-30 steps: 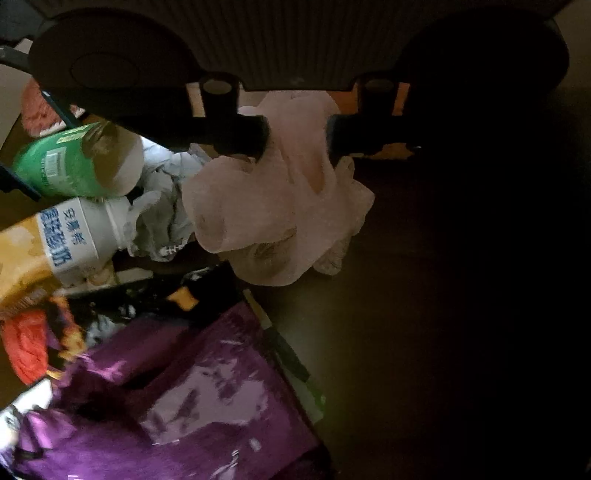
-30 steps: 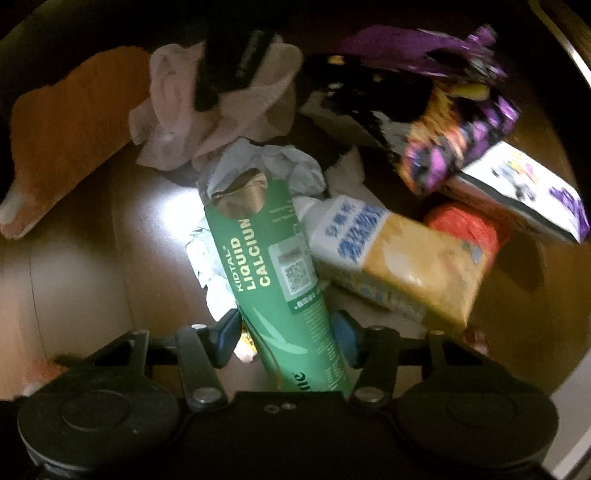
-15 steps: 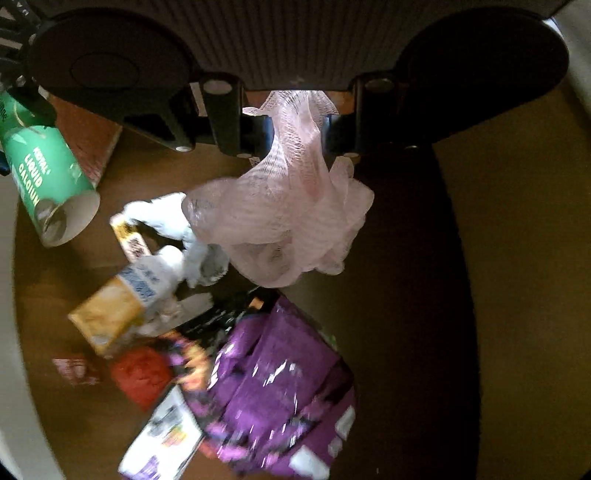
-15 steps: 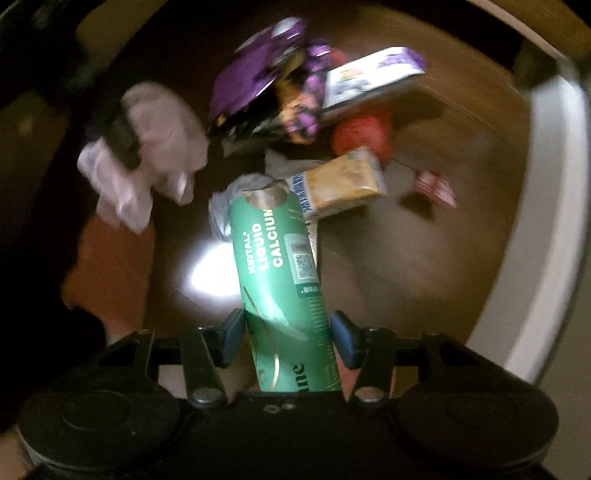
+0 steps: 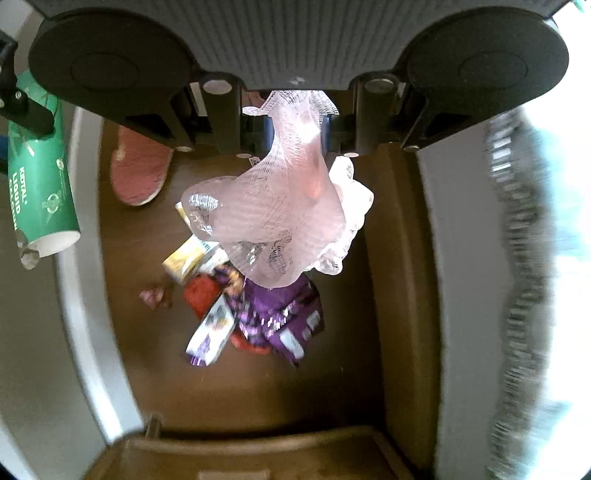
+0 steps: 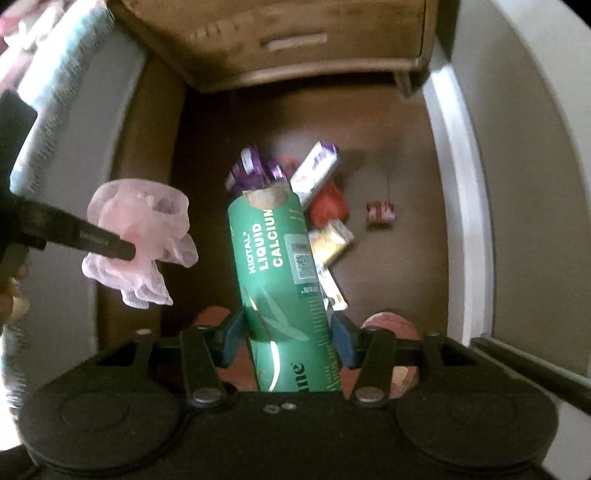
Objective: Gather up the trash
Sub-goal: 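Lift pink mesh bag and green tube up toward the teal bin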
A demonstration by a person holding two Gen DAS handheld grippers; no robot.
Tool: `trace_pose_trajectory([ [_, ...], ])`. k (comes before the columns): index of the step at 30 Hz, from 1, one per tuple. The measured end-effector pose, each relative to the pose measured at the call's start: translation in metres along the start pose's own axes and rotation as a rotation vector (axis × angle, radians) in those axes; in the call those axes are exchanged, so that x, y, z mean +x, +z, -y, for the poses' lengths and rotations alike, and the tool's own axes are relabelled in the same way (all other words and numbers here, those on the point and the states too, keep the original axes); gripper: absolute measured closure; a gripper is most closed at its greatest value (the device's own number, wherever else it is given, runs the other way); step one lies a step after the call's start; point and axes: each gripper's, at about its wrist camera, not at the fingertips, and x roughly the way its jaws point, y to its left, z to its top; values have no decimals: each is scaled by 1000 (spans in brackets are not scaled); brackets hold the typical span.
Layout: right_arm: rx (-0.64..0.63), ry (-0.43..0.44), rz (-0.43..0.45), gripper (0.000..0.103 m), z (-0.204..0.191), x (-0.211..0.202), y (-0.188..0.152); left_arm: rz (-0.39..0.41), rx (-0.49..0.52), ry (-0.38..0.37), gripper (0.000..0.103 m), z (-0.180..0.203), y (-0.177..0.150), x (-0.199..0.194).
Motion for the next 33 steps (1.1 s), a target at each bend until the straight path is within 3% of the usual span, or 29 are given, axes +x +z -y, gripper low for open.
trace_pose_trajectory([
  [10,2,19,207,52,-55,-141,51,239,-25,-89,81,-45,-3,-187],
  [19,9,53,466,52,-122,-281,128,551,-11,-190,81,-101,14,-352],
  [26,59,83,632,52,-149,-351,169,715,37,-207,80,-121,44,-431],
  [33,27,60,713,52,-154,-380,230,780,16,-213,80,-125,109,-478],
])
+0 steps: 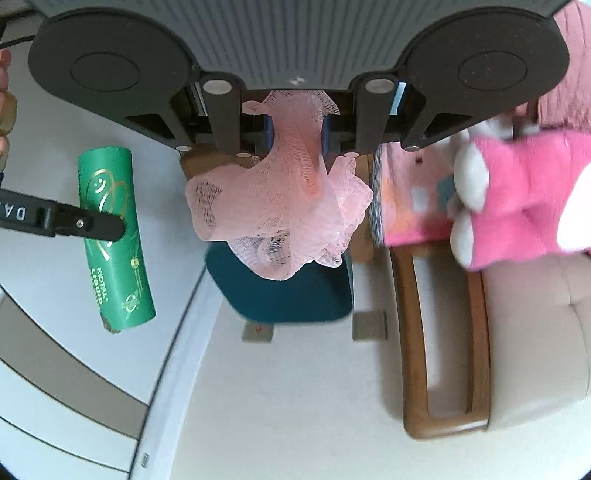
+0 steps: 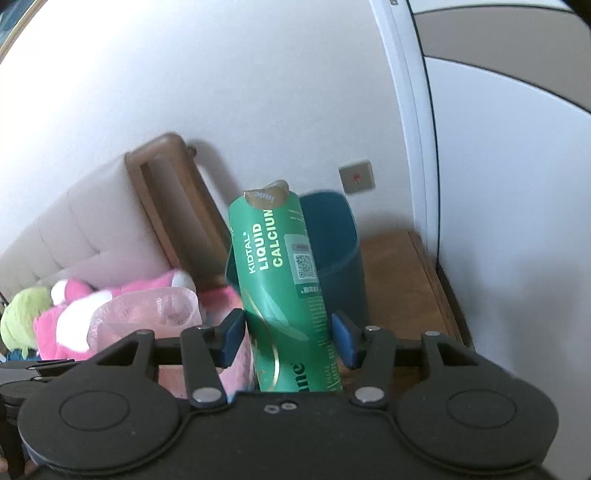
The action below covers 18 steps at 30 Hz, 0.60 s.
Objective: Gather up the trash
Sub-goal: 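Lift pink mesh bag and green tube up toward the teal bin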
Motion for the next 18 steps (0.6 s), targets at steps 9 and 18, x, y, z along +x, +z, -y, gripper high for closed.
trace_pose_trajectory([
  [9,-80,12,-54,52,18,94,92,-43,-90,102,80,10,103,93],
  [18,-207,31,-222,52,22,228,130,-184,-167,178,80,16,154,216],
])
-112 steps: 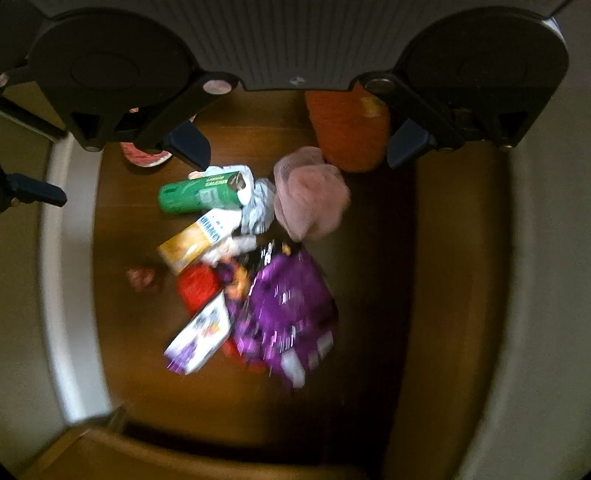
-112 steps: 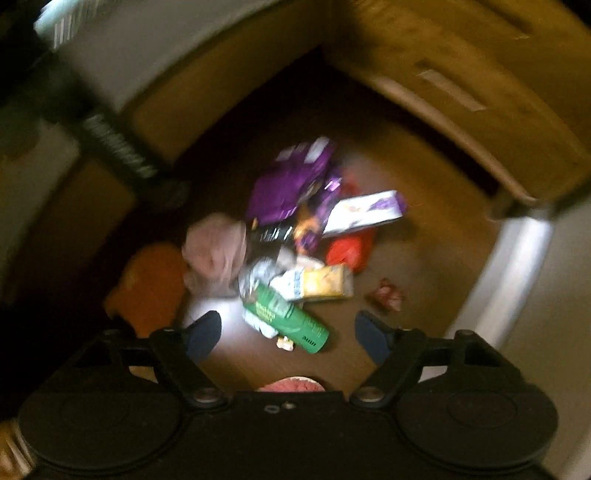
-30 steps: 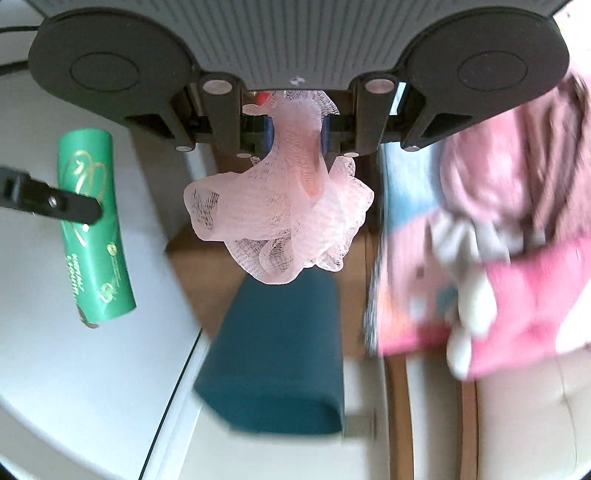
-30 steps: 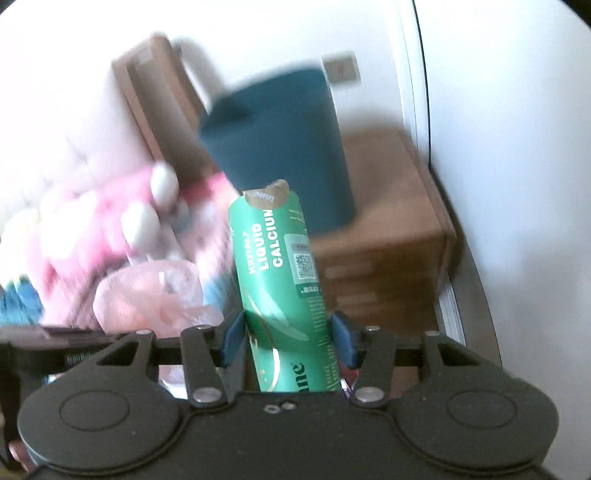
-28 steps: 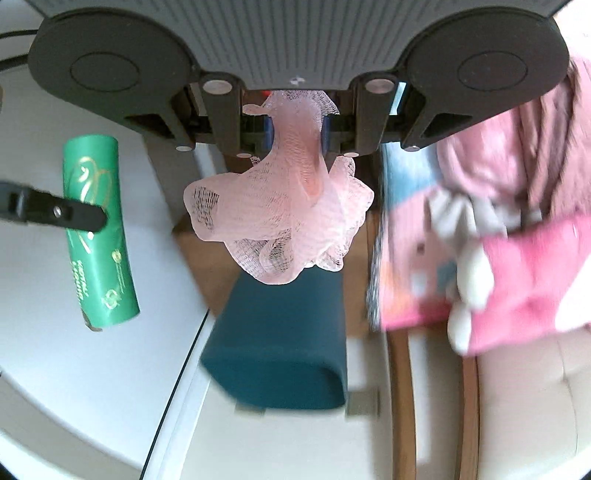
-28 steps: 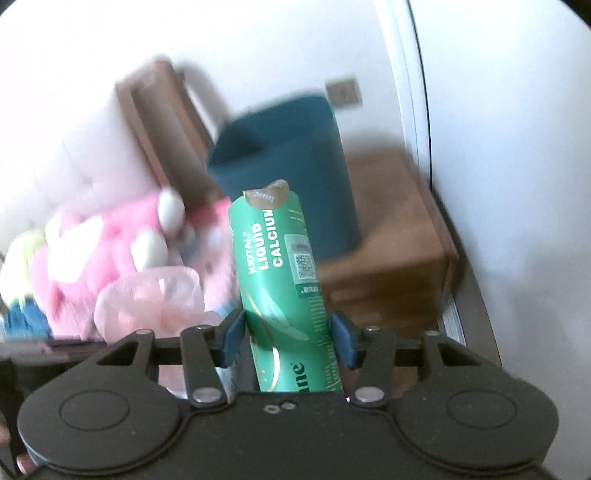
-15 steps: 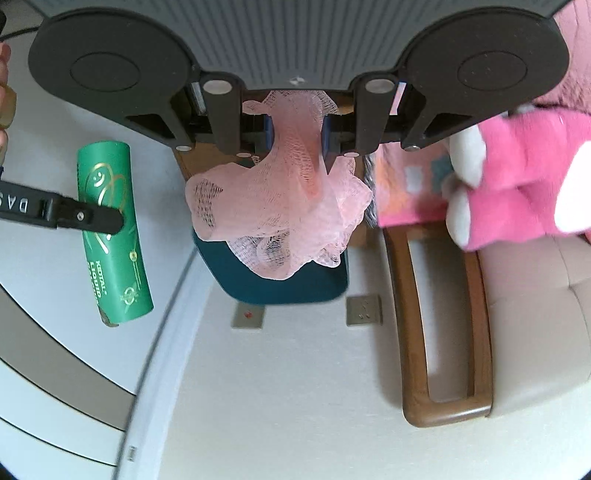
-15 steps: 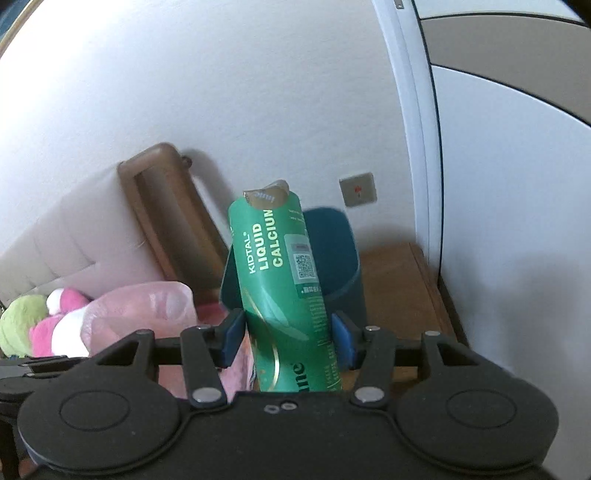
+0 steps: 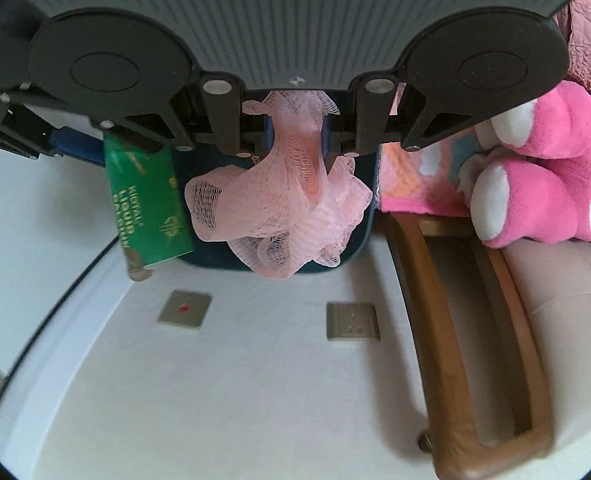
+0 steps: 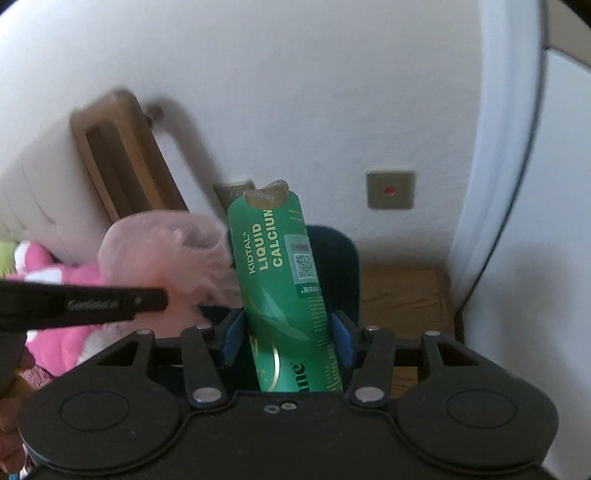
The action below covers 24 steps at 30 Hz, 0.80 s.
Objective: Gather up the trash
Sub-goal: 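Lift pink mesh bag and green tube up toward the teal bin, then open left tool over bin dropping mesh bag while right tool drops tube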
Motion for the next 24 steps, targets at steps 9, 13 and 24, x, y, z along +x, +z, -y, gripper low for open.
trace_pose_trajectory([
  [9,-137,5,-165,53,-7,81,0,-152,25,68,80,16,-11,75],
  [13,-309,-12,-221,57,-26,103,-11,-211,58,92,80,24,-17,102],
  [24,-391,17,-348,60,-35,152,-20,-302,94,103,80,29,-28,143],
])
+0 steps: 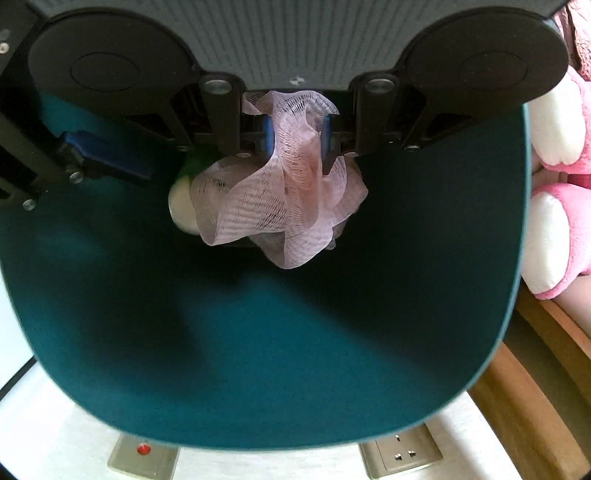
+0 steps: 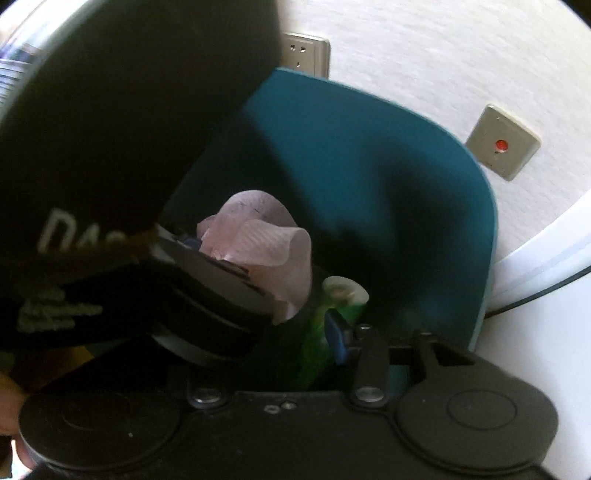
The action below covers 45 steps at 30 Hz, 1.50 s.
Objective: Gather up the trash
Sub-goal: 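Open left tool over bin dropping mesh bag while right tool drops tube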
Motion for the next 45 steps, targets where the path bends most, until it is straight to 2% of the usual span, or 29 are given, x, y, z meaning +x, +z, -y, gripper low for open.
trace_pose_trajectory([
  [3,-14,14,-1,57,-1,1,0,-7,-32,-30,77,-7,2,2],
  [6,-21,22,13,51,-2,-4,-4,18,-39,-51,57,-13,-1,-6],
  [7,-25,19,18,49,-1,-7,-5,34,-38,-58,46,-15,-3,-10],
  [8,-27,14,26,49,-2,-9,-6,50,-36,-64,42,-16,-4,-14],
  [11,-27,4,44,48,-7,-17,-9,84,-21,-76,42,-20,-11,-30],
  [14,-1,-7,75,39,-9,-30,-12,120,-9,-88,42,-29,-21,-47],
  [18,35,-26,112,39,-14,-50,-16,174,9,-102,42,-37,-36,-73],
  [22,74,-37,158,33,-13,-75,-24,236,28,-124,42,-40,-48,-114],
  [27,101,-43,230,31,-34,-115,-38,324,66,-140,42,-39,-68,-155],
  [37,204,-55,365,31,-66,-189,-86,484,135,-196,41,-82,-148,-241],
  [40,224,-65,402,29,-81,-214,-104,528,156,-216,32,-96,-174,-259],
  [45,251,-78,462,22,-109,-242,-131,581,201,-226,30,-117,-216,-277],
])
